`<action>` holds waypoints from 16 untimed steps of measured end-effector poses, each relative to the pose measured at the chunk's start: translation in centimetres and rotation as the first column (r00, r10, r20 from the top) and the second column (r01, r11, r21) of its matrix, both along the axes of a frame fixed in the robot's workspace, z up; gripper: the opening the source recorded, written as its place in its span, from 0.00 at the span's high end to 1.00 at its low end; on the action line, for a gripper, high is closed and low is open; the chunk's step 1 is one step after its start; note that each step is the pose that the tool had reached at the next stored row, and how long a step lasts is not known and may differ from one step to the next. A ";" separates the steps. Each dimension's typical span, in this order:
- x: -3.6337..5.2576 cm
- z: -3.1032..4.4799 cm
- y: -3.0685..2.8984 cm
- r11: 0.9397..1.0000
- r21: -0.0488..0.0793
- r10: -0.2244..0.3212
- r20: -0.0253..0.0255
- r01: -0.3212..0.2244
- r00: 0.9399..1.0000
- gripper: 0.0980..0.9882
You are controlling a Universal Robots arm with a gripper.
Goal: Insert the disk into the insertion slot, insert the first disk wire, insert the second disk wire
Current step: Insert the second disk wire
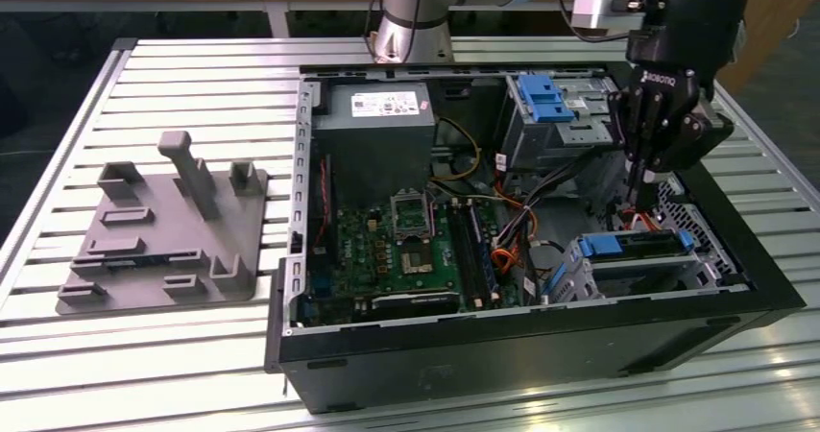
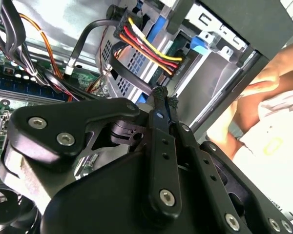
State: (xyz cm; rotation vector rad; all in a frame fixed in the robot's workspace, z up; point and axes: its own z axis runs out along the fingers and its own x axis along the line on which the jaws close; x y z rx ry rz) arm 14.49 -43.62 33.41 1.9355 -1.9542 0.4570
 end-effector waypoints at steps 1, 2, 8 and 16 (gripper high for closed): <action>0.02 0.00 0.00 1.000 0.001 0.000 0.000 0.000 1.000 0.95; 0.01 0.00 -0.08 1.000 0.003 0.000 0.000 0.000 1.000 0.95; 0.02 0.00 -1.05 0.998 0.058 0.000 0.000 0.000 1.000 0.95; 0.02 0.00 -2.44 0.993 0.119 0.000 0.000 0.000 1.000 0.95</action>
